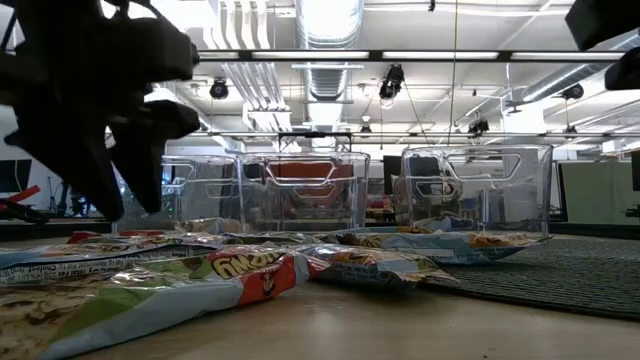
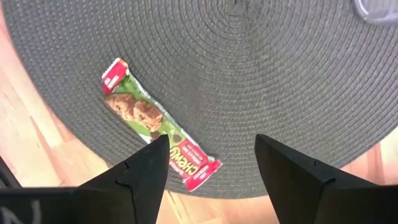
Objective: Pick and place Granola Bars by type
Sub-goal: Put the red granola bar into the middle transparent bin
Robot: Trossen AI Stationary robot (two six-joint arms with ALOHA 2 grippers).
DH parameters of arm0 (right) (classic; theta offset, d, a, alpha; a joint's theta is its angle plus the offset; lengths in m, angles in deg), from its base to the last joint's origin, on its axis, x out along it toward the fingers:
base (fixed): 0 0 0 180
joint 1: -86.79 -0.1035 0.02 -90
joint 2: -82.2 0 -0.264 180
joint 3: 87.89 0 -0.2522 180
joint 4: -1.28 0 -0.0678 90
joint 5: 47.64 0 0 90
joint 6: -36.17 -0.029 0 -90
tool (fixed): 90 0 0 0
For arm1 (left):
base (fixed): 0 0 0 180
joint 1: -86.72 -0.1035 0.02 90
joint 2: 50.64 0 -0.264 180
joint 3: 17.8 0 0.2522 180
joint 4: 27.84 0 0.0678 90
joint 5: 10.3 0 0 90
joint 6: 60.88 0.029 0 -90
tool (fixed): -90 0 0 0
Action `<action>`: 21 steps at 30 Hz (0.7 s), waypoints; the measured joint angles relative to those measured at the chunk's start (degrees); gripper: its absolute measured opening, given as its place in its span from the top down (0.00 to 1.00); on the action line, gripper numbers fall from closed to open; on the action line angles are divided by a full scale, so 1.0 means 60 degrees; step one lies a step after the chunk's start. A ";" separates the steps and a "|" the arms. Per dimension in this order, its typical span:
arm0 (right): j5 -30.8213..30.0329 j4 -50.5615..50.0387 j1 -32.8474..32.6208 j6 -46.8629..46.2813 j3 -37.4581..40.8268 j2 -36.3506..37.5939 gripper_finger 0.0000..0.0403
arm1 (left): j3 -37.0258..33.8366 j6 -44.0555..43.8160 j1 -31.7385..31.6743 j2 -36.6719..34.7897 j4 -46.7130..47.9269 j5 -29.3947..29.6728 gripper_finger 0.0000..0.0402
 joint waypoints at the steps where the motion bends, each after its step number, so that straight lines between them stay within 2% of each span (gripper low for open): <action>1: -0.0009 -0.0005 -0.0044 -0.0125 0.0000 0.0000 0.44 | 0.0007 0.0028 0.0000 0.0119 0.0027 0.0007 0.61; 11: -0.0056 -0.0022 -0.0111 -0.0520 0.0000 0.0000 0.44 | 0.0133 0.0462 0.0000 0.0958 -0.0022 -0.0235 0.61; 15: -0.0232 -0.0033 -0.0108 -0.0498 0.0007 0.0000 0.44 | 0.0147 0.0241 -0.0009 0.1134 -0.0015 -0.0670 0.61; 21: -0.0241 -0.0068 -0.0108 -0.0466 0.0034 0.0000 0.44 | 0.0133 -0.0273 -0.0015 0.1104 0.0030 -0.0776 0.61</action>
